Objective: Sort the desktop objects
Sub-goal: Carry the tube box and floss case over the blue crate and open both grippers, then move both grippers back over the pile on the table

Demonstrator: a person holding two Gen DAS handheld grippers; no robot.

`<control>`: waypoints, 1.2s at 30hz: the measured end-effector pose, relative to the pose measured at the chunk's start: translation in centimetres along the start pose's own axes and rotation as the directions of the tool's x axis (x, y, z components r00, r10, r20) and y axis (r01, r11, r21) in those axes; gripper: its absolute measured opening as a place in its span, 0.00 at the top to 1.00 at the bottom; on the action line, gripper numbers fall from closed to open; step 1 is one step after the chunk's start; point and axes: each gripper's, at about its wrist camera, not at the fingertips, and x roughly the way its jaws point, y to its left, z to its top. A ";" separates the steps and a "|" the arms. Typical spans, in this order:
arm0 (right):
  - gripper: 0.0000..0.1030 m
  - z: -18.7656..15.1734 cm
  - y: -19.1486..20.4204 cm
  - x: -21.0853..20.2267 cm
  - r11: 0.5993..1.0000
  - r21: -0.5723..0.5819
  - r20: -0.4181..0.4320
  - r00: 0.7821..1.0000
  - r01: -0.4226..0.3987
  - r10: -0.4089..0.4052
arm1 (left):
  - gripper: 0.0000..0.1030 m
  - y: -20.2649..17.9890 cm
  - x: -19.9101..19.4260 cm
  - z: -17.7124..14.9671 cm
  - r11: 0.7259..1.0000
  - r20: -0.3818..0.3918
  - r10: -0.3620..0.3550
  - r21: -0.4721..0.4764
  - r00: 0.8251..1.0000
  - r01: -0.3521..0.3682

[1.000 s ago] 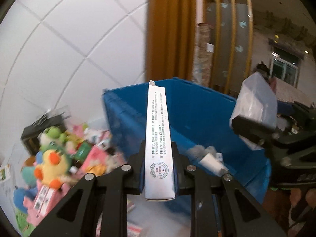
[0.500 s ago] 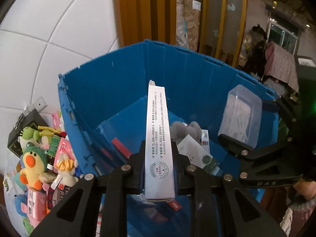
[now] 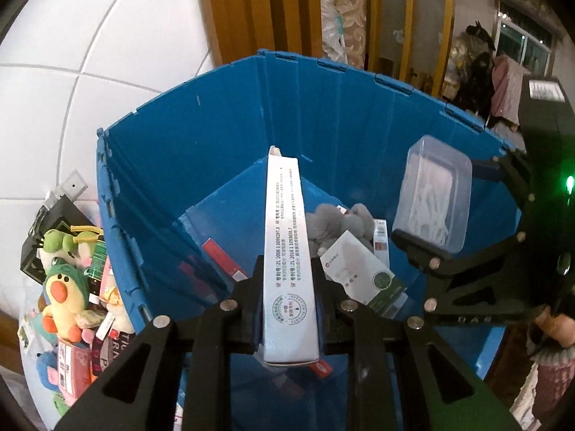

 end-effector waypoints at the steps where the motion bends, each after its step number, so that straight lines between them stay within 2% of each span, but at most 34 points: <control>1: 0.02 0.0 -0.2 0.0 1.000 0.007 0.002 1.000 0.002 -0.002 | 0.79 -0.1 0.0 -0.1 1.000 -0.002 0.001 0.001 1.000 -0.001; 3: 0.02 0.1 -0.4 0.0 1.000 0.016 0.003 1.000 0.004 -0.004 | 0.78 0.1 0.1 -0.1 1.000 -0.008 0.003 -0.004 1.000 -0.003; 5: 0.02 0.2 -0.5 0.1 1.000 0.022 0.005 1.000 0.004 -0.004 | 0.70 0.3 0.2 -0.2 1.000 -0.014 0.000 -0.008 1.000 0.000; 7: 0.01 0.1 -0.5 0.0 1.000 0.021 0.007 1.000 0.010 -0.011 | 0.55 0.4 0.0 -0.2 1.000 -0.008 0.000 -0.009 1.000 0.000; 10: 0.01 0.3 -0.5 0.0 1.000 0.019 0.003 1.000 0.023 -0.023 | 0.44 0.4 -0.3 -0.2 1.000 0.011 0.005 -0.004 1.000 -0.005; 18: 0.00 0.3 -0.8 0.0 0.999 0.030 0.010 0.999 0.039 -0.039 | 0.43 0.5 -0.7 -0.3 1.000 0.036 0.011 -0.011 0.999 -0.011; 23: 0.00 0.1 -1.0 -0.2 0.997 0.051 0.023 0.998 0.050 -0.052 | 0.43 1.1 -2.4 -0.7 0.999 0.102 0.010 -0.041 0.995 -0.006; 26: 0.00 -0.1 -1.2 -0.3 0.997 0.069 0.029 0.999 0.042 -0.044 | 0.41 1.9 -4.6 -1.5 0.997 0.181 0.044 -0.076 0.983 -0.030; 28: 0.00 -0.3 -1.5 -0.5 0.995 0.098 0.040 0.999 0.029 -0.033 | 0.29 2.8 -5.8 -2.2 0.993 0.215 0.062 -0.112 0.975 -0.038; 30: 0.00 -0.6 -1.5 -0.8 0.992 0.128 0.051 0.999 0.012 -0.018 | 0.25 3.9 -7.0 -3.3 0.987 0.249 0.097 -0.151 0.964 -0.060; 33: 0.00 -0.6 -0.5 -2.0 0.990 0.143 0.088 0.996 -0.020 0.007 | 0.25 6.3 -8.4 -5.3 0.969 0.272 0.177 -0.218 0.946 -0.118; 36: 0.00 0.2 1.5 -4.3 0.987 0.143 0.165 0.985 -0.080 0.056 | 0.25 8.9 -9.3 -7.4 0.950 0.276 0.222 -0.279 0.935 -0.143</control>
